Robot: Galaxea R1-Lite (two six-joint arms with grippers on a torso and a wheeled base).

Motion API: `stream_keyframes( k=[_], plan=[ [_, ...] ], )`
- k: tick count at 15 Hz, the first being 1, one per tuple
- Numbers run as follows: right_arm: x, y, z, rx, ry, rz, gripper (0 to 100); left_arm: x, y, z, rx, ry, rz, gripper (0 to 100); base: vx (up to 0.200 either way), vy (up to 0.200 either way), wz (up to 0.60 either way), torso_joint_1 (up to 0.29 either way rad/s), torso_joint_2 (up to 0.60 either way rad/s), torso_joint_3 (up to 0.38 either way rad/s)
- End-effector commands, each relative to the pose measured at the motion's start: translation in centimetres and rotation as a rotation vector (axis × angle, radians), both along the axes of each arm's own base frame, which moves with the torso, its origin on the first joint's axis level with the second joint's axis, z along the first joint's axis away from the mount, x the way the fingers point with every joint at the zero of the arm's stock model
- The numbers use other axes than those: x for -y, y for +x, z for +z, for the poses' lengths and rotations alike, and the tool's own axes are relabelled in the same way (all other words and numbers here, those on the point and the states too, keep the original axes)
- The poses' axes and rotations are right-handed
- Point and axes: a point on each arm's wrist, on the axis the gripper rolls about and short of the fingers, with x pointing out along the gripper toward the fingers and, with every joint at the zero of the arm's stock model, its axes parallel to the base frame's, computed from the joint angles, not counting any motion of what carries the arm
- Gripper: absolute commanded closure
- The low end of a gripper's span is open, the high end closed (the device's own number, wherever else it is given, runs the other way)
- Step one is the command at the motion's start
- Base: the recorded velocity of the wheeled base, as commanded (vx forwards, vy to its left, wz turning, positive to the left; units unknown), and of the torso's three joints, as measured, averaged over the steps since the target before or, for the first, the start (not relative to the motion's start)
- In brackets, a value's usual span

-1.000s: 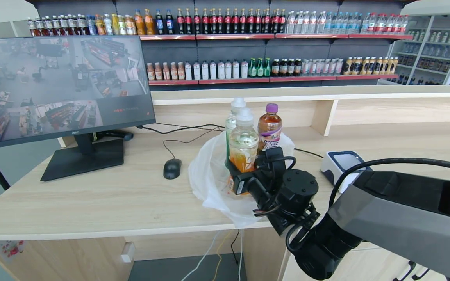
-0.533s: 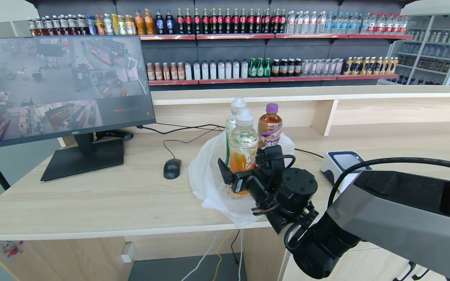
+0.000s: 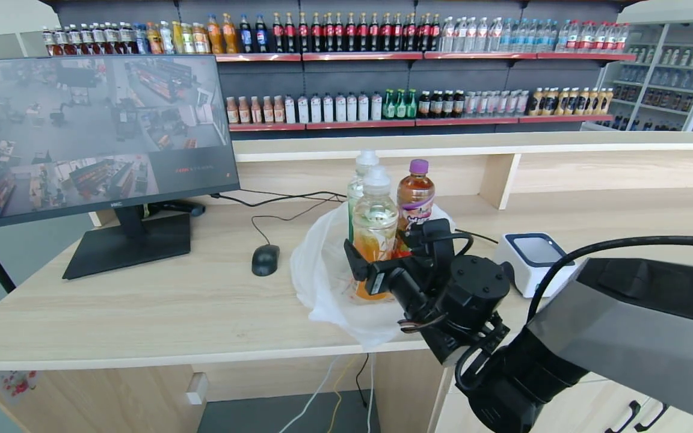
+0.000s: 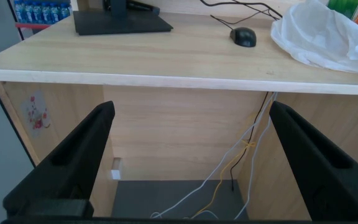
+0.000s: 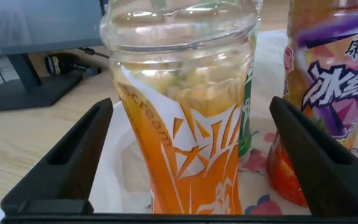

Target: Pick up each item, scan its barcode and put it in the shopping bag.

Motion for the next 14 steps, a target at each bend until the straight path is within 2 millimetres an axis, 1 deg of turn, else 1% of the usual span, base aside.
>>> stream_keyframes(
  k=[1, 3, 4, 5, 6, 7, 8, 9, 10, 14],
  plan=[
    [1.1, -2.2, 2.6, 0.024, 0.023, 0.015, 0, 0.0, 0.0, 0.0, 0.000, 0.000, 0.000, 0, 0.000, 0.000, 0.00, 0.000, 0.00, 0.000],
    [3.7, -5.1, 5.5, 0.047, 0.044, 0.015, 0, 0.0, 0.0, 0.0, 0.000, 0.000, 0.000, 0, 0.000, 0.000, 0.00, 0.000, 0.00, 0.000],
    [5.5, -6.9, 6.7, 0.058, 0.053, 0.009, 0, 0.0, 0.0, 0.0, 0.000, 0.000, 0.000, 0, 0.000, 0.000, 0.00, 0.000, 0.00, 0.000],
    [7.8, -9.0, 7.3, 0.055, 0.050, -0.001, 0, 0.0, 0.0, 0.0, 0.000, 0.000, 0.000, 0, 0.000, 0.000, 0.00, 0.000, 0.00, 0.000],
    [9.8, -10.9, 7.4, 0.046, 0.041, -0.009, 0, 0.0, 0.0, 0.0, 0.000, 0.000, 0.002, 0, 0.000, 0.000, 0.00, 0.000, 0.00, 0.000],
    [12.5, -13.5, 7.2, 0.035, 0.027, -0.027, 0, 0.0, 0.0, 0.0, 0.000, -0.001, 0.000, 0, 0.000, 0.000, 0.00, 0.000, 0.00, 0.000],
    [14.7, -15.8, 6.6, 0.019, 0.011, -0.041, 0, 0.0, 0.0, 0.0, 0.002, -0.001, 0.002, 0, 0.000, 0.000, 0.00, 0.000, 0.00, 0.000],
    [16.2, -17.7, 5.3, -0.017, -0.019, -0.039, 0, 0.0, 0.0, 0.0, 0.000, -0.001, 0.000, 0, 0.000, 0.000, 0.00, 0.000, 0.00, 0.000],
    [16.6, -18.1, 5.7, -0.001, 0.003, -0.046, 0, 0.0, 0.0, 0.0, 0.000, -0.001, 0.000, 0, 0.000, 0.000, 0.00, 0.000, 0.00, 0.000],
    [16.8, -18.2, 5.8, -0.003, 0.000, -0.043, 0, 0.0, 0.0, 0.0, 0.000, 0.000, 0.000, 0, 0.000, 0.000, 0.00, 0.000, 0.00, 0.000]
  ],
)
